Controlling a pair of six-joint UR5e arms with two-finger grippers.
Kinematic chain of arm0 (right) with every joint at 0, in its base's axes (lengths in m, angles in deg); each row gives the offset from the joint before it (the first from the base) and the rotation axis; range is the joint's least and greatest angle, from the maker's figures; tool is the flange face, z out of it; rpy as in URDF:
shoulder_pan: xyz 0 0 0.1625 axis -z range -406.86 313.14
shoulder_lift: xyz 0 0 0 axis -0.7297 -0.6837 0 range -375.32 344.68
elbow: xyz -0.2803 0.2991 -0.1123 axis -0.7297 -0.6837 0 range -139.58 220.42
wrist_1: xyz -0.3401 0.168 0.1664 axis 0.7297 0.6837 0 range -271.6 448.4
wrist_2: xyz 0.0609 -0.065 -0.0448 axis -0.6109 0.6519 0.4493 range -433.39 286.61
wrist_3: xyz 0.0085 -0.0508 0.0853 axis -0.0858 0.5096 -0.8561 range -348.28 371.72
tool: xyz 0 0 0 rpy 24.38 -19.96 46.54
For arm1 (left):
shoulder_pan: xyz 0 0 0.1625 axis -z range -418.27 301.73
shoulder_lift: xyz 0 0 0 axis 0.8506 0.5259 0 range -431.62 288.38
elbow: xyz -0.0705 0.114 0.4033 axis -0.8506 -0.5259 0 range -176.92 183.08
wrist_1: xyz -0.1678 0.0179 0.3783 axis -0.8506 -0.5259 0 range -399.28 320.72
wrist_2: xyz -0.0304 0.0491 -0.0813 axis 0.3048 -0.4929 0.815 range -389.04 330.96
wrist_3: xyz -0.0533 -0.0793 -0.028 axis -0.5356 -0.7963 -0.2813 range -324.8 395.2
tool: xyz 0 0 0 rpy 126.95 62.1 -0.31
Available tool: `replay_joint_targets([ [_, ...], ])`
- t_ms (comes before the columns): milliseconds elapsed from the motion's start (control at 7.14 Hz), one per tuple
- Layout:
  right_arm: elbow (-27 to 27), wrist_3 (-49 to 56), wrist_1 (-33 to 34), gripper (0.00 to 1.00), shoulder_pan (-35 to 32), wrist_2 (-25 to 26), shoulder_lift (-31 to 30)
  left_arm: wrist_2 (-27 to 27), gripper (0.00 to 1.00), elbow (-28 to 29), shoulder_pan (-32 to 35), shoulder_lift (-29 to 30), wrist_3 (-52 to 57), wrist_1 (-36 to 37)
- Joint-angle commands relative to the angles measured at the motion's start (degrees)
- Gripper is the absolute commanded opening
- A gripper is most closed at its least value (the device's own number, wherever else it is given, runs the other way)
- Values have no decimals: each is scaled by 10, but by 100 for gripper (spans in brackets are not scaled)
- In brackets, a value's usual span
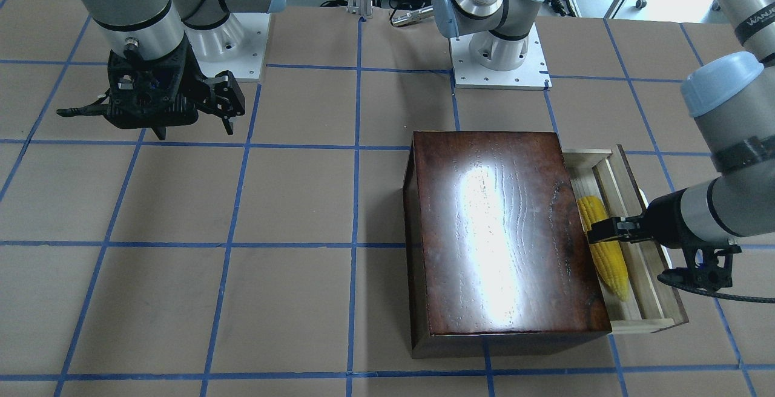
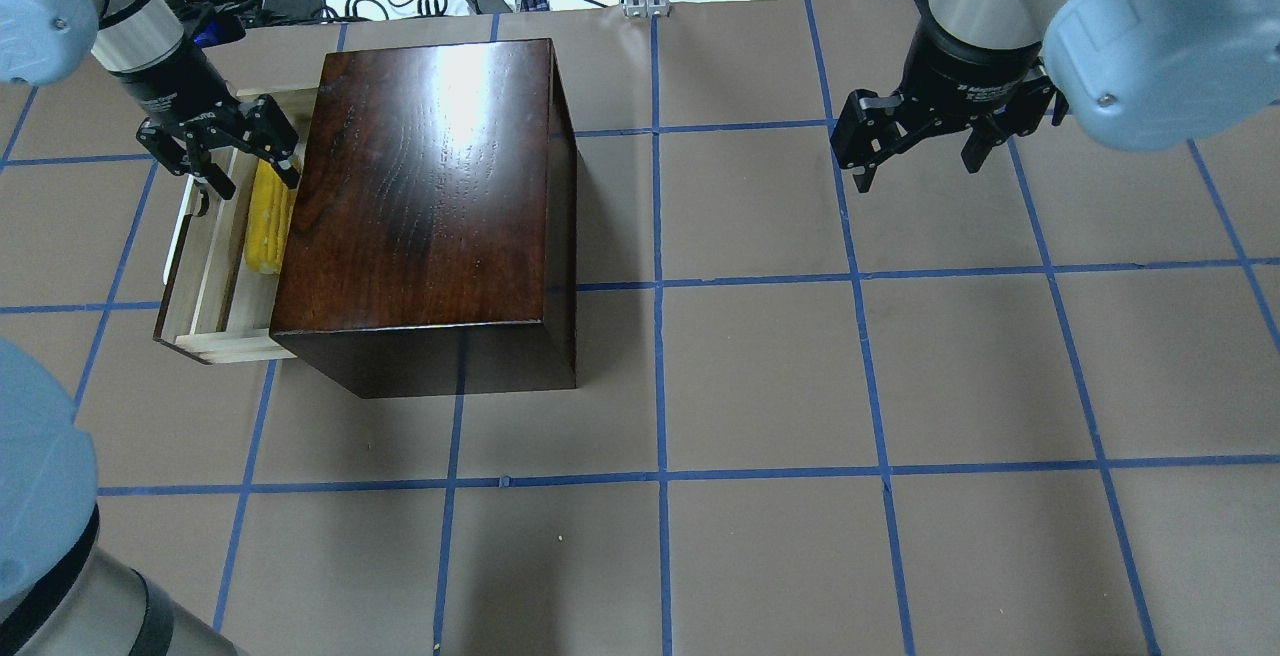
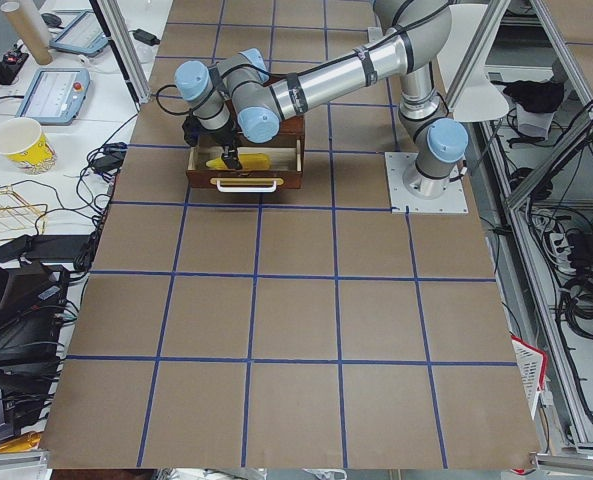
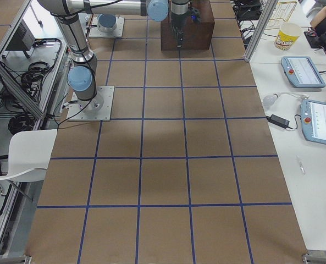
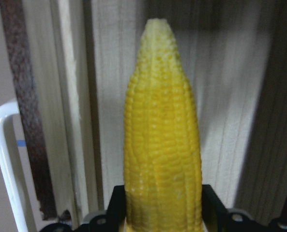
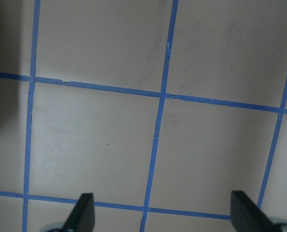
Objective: Open drawer and put corn inside
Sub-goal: 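Lower the corn into the drawer and open the left gripper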
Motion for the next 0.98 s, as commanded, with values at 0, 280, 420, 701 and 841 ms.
replay_joint_targets([
  [0, 0, 0, 0, 100, 1, 0, 0, 2, 100, 5, -1, -8, -2, 6],
  [280, 0, 0, 0, 100, 0, 0, 0, -2, 100, 52, 7, -13, -11, -4],
  [420, 0, 0, 0, 100, 1, 0, 0, -2, 100, 82, 19, -23, -12, -36],
  [701, 0, 0, 0, 100, 1, -1, 0, -2, 100, 121, 38, -40, -74, -84],
  [841, 0, 0, 0, 100, 0, 0, 0, -5, 100, 121, 63, -52, -102, -86],
])
